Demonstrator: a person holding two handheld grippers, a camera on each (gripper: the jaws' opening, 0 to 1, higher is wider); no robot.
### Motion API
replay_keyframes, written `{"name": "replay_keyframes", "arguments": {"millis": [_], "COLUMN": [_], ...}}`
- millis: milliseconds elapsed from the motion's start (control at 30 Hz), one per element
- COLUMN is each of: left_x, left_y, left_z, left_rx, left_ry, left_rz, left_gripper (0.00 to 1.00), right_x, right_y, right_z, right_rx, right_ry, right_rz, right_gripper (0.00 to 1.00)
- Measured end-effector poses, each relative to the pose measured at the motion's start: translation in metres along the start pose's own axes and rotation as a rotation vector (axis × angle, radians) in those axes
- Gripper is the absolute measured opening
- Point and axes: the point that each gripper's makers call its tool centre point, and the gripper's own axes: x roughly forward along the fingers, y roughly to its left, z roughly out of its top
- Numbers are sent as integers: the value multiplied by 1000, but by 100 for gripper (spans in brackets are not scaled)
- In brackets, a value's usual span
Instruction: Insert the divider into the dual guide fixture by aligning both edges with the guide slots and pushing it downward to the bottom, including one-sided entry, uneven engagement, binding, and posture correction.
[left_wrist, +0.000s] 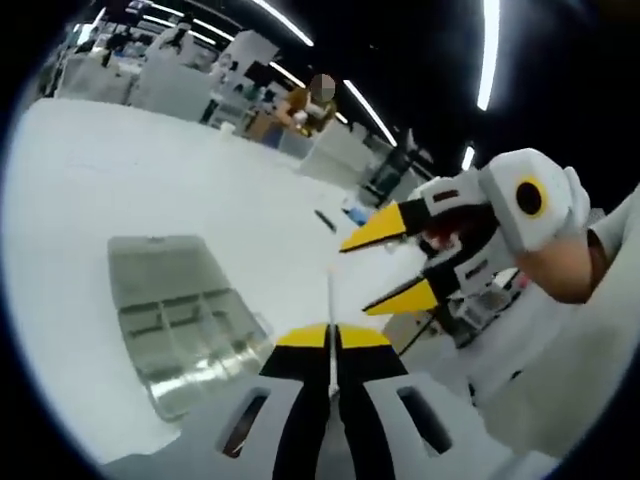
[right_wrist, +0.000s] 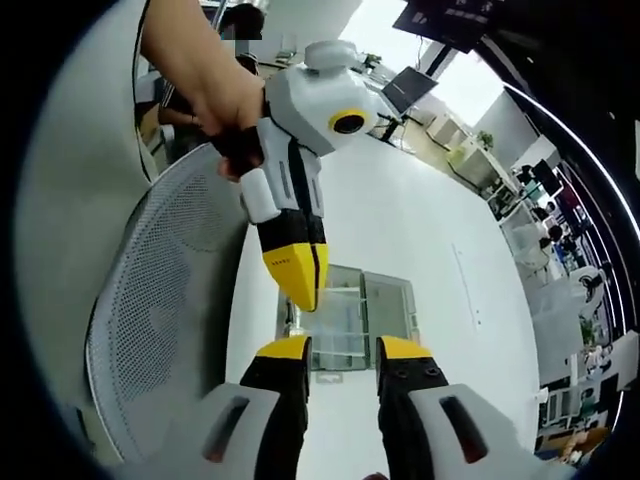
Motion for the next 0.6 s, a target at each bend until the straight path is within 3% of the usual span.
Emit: {"name": "replay_keyframes", "arguments": {"millis": [600], "left_x": [-2], "left_y": [-2], "left_z": [-8], "left_rx": [211], "left_ry": [30], "left_rz": [-16], "left_gripper": [0], "right_x": [1], "right_y": [7], "right_z": [6], "right_rx": [-1], "right_ry": [-16], "right_rz": [169], "right_gripper": [15]}}
